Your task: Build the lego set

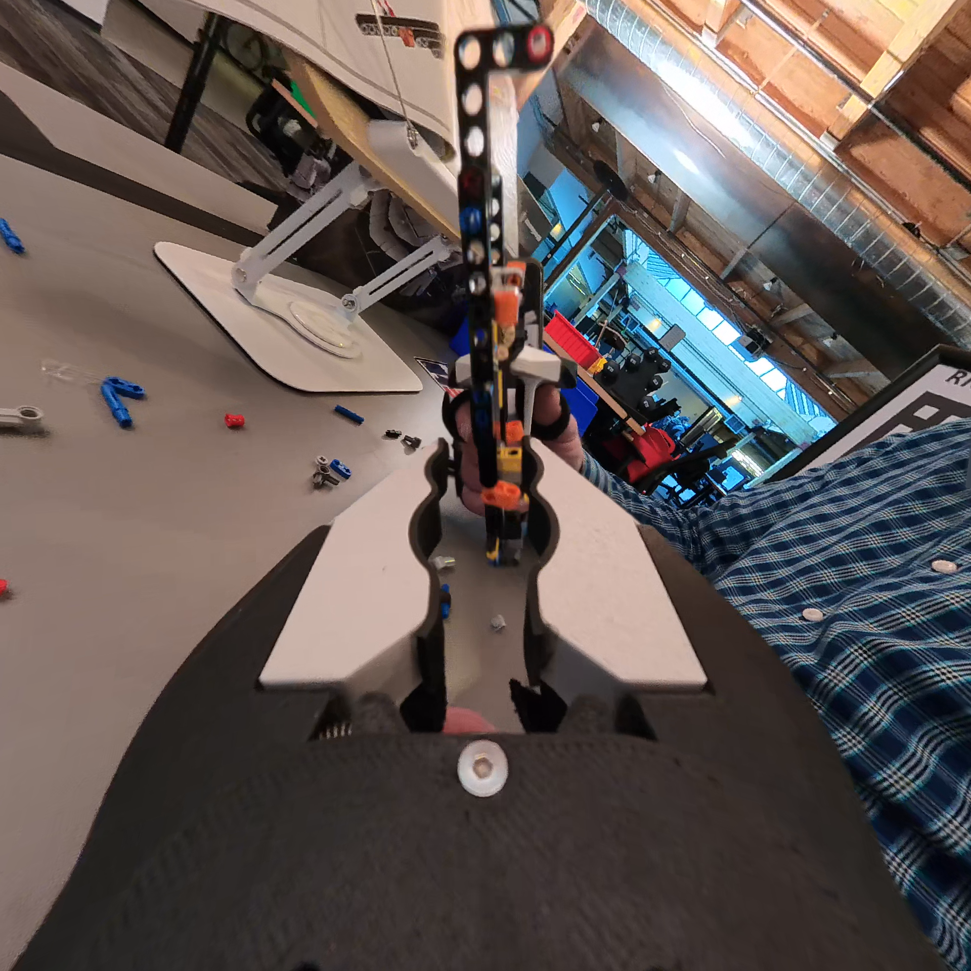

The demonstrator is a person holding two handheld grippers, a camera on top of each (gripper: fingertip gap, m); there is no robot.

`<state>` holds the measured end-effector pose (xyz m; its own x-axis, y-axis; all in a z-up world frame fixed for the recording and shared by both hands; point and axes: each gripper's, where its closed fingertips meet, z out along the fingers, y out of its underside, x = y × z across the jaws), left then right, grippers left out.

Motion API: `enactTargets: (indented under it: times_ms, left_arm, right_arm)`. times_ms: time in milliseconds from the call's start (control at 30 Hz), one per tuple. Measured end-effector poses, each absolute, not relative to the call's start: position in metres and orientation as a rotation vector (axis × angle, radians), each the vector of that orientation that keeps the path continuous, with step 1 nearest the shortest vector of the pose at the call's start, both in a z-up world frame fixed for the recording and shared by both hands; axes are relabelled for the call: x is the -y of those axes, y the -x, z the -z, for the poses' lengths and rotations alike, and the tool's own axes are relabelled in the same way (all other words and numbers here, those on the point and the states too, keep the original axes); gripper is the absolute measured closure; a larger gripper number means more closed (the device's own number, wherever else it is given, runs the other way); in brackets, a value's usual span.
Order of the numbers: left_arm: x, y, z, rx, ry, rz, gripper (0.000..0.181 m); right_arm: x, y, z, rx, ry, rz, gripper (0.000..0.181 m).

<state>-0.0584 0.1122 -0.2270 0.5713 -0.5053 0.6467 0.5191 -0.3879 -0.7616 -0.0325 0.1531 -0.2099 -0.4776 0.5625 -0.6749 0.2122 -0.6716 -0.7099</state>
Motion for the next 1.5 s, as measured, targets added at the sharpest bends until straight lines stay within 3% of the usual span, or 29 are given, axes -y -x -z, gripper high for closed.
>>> enactTargets:
  times_ms: [267, 633, 1300, 1500]
  left_arm:
    - [-0.113, 0.045, 0.242, -0.071, 1.714, 1.019, 0.146]
    - [-0.115, 0.031, 0.235, -0.099, 1.683, 0.997, 0.174]
    - [-0.111, 0.033, 0.228, -0.124, 1.671, 1.030, 0.175]
    - [-0.110, 0.032, 0.230, -0.139, 1.681, 1.031, 0.176]
  right_arm:
    - [-0.187, 0.031, 0.200, 0.769, 1.474, -2.325, 0.177]
    - [-0.175, 0.033, 0.197, 0.756, 1.441, -2.384, 0.177]
    - [-0.167, 0.029, 0.190, 0.866, 1.372, -2.383, 0.171]
    - [-0.165, 0.028, 0.190, 0.898, 1.355, -2.370, 0.176]
